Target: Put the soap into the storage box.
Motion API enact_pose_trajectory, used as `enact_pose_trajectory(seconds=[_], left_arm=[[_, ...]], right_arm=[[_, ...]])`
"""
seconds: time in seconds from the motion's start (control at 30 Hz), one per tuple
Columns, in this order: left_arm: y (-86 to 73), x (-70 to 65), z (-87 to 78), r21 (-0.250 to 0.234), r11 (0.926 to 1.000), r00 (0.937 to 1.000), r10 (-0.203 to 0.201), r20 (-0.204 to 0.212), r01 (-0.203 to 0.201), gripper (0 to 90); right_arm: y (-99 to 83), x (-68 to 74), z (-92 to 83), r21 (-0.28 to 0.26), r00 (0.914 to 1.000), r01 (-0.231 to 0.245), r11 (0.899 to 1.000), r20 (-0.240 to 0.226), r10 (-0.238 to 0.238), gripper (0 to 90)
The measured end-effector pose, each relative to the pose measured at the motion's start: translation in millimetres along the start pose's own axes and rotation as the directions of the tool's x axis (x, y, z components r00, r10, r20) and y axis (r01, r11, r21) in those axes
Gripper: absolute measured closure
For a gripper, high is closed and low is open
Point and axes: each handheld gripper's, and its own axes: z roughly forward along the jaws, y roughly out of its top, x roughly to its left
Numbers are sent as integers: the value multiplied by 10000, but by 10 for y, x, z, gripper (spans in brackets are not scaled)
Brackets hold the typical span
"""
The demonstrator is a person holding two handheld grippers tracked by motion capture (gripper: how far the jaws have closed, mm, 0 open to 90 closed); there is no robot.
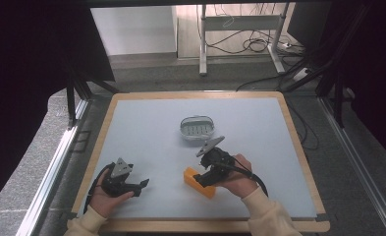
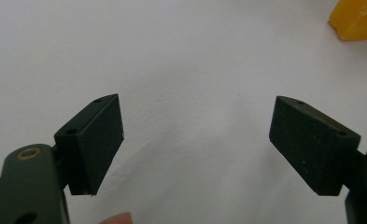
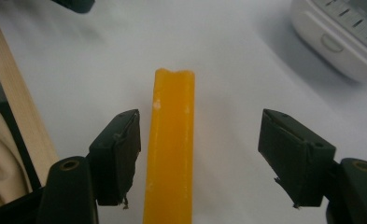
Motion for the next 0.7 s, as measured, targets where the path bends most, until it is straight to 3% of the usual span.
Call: enact_pose_trajectory(seconds=[0.2,0.47,0.7], left_arm=[[1,2,5,35,10000,10000,14,-12,-14,180],[0,1,5,62,10000,10000,15,-23,-15,180],[-1,12,11,131,9999,10000,70,15,-70,180]], right_arm=[[37,94,126,387,9997,251,9989,12,-252,305],[25,115,311,1060,9997,252,9940,47,-258,320],[-16,115,516,1872,9996,274,9819,-101,-259,389]])
